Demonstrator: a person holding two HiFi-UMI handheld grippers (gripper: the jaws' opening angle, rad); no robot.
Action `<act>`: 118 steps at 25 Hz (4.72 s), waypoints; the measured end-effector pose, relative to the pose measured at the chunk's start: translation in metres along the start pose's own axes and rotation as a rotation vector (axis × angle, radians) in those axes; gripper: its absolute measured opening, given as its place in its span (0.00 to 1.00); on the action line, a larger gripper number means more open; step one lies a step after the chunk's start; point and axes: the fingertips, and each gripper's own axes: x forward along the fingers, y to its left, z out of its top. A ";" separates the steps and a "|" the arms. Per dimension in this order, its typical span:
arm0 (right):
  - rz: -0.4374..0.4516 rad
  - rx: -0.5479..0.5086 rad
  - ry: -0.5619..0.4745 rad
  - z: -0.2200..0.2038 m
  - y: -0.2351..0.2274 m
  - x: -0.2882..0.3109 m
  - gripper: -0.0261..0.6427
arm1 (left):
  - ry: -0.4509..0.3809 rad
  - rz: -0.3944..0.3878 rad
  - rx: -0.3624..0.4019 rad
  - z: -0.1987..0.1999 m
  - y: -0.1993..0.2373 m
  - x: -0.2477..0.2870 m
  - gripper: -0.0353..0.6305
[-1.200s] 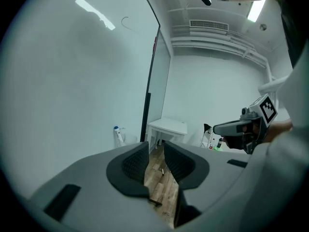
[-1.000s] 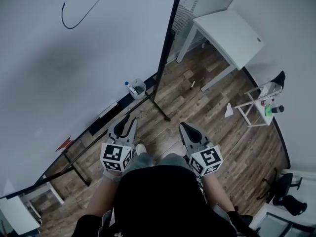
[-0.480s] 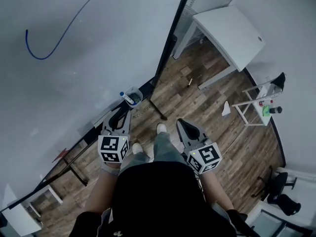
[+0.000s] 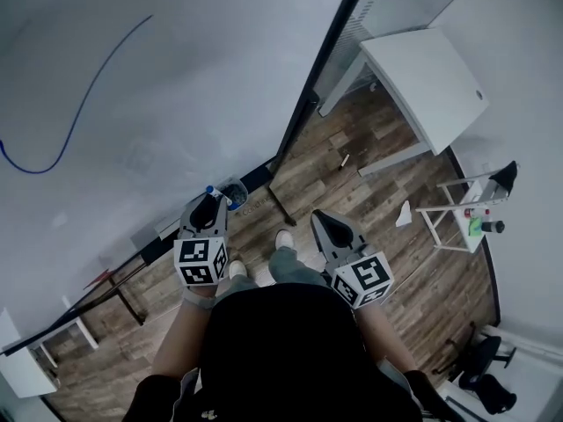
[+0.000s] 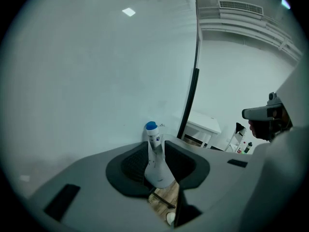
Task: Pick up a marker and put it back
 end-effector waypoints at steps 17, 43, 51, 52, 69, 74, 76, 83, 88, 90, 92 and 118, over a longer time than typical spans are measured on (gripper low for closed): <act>0.224 -0.058 0.044 0.015 -0.025 0.042 0.08 | -0.023 0.152 -0.091 0.010 0.001 0.006 0.18; 0.662 -0.167 0.020 0.046 0.126 0.093 0.08 | -0.327 0.451 -0.191 0.031 0.038 -0.189 0.17; 0.789 -0.211 0.055 0.032 0.196 0.097 0.08 | -0.289 0.587 -0.253 -0.015 0.064 -0.257 0.17; 0.800 -0.215 0.058 0.031 0.202 0.097 0.08 | -0.280 0.597 -0.253 -0.019 0.065 -0.261 0.17; 0.823 -0.245 0.091 0.017 0.223 0.090 0.08 | -0.234 0.612 -0.264 -0.048 0.063 -0.280 0.17; 0.769 -0.225 0.081 0.019 0.204 0.087 0.08 | -0.235 0.560 -0.242 -0.036 0.058 -0.266 0.17; 0.744 -0.216 0.076 0.021 0.195 0.087 0.08 | -0.235 0.534 -0.228 -0.030 0.056 -0.257 0.17; 0.637 -0.178 0.064 0.021 0.153 0.081 0.08 | -0.240 0.417 -0.164 0.002 0.041 -0.219 0.17; 0.544 -0.142 0.044 0.024 0.119 0.071 0.08 | -0.237 0.312 -0.109 0.024 0.026 -0.186 0.17; 0.504 -0.127 0.035 0.025 0.104 0.066 0.08 | -0.239 0.275 -0.088 0.033 0.020 -0.173 0.17; 0.463 -0.113 0.029 0.025 0.089 0.061 0.08 | -0.240 0.239 -0.070 0.041 0.014 -0.160 0.17; -0.008 0.074 0.015 -0.013 -0.043 -0.031 0.08 | -0.097 -0.057 0.087 0.045 -0.044 -0.022 0.17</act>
